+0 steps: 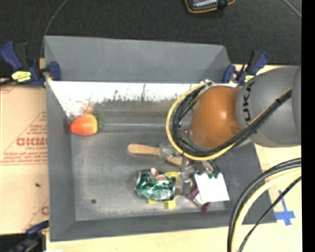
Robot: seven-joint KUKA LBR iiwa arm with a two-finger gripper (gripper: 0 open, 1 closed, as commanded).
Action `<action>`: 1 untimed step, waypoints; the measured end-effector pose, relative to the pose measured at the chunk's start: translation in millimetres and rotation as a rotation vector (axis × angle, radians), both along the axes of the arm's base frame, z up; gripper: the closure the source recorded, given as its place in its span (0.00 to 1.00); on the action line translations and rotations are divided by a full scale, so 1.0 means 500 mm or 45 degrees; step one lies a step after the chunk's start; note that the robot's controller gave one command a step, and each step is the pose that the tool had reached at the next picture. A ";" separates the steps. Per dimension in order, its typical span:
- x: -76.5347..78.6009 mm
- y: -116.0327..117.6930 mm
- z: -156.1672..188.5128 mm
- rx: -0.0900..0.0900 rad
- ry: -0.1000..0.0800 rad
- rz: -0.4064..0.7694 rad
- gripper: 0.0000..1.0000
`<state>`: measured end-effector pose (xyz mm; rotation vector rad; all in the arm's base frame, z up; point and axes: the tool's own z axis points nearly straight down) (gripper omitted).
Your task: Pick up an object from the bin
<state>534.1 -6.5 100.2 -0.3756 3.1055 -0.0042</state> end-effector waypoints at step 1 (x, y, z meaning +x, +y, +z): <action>-0.061 -0.012 -0.058 -0.010 -0.025 0.117 0.00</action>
Offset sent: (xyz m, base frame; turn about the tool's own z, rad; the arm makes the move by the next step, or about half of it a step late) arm -0.0162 -0.0035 -0.0302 0.1208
